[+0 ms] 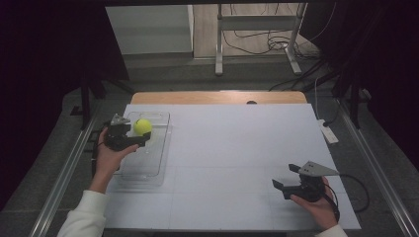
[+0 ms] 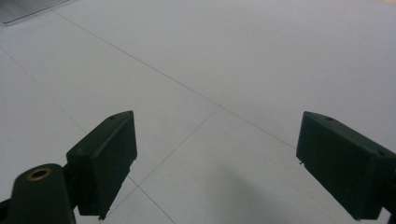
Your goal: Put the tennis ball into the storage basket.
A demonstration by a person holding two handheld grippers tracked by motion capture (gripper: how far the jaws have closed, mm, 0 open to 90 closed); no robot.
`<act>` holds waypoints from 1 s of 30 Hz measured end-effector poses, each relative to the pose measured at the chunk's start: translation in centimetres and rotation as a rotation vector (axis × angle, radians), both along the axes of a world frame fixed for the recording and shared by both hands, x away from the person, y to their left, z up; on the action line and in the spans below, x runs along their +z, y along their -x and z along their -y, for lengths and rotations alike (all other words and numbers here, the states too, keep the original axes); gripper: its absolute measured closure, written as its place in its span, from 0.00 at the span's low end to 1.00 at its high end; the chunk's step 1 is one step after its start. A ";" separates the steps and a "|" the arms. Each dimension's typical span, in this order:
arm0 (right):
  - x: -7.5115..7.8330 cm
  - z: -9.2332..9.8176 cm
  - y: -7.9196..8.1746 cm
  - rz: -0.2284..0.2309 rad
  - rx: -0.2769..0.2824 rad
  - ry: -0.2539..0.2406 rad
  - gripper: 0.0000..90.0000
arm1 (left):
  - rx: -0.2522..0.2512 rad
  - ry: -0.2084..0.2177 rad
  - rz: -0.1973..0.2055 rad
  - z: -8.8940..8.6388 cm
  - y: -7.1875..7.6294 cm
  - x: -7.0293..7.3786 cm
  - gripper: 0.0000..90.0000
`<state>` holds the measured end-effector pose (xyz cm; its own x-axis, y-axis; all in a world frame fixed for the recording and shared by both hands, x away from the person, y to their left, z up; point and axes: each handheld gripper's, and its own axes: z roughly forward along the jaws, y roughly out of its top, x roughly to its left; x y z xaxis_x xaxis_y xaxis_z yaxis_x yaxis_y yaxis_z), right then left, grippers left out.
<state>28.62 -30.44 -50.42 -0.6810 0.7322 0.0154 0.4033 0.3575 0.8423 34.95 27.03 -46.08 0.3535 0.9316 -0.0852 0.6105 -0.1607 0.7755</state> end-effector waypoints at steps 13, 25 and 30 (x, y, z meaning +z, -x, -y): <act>-0.1 0.1 -0.1 -0.003 -0.013 0.009 0.14 | -0.117 0.096 0.059 1.9 3.8 0.6 0.15; 0.1 0.1 0.0 0.006 -0.003 -0.004 0.14 | -0.146 0.122 0.081 3.3 7.5 -0.6 0.15; 0.1 0.1 0.0 0.006 -0.003 -0.007 0.14 | -0.158 0.121 0.090 3.8 9.2 -1.7 0.15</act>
<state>28.62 -30.54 -50.28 -0.6791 0.7338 0.0165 0.3990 0.3503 0.8474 25.80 23.25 -47.79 0.5056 0.8488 -0.1545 0.5122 -0.1512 0.8454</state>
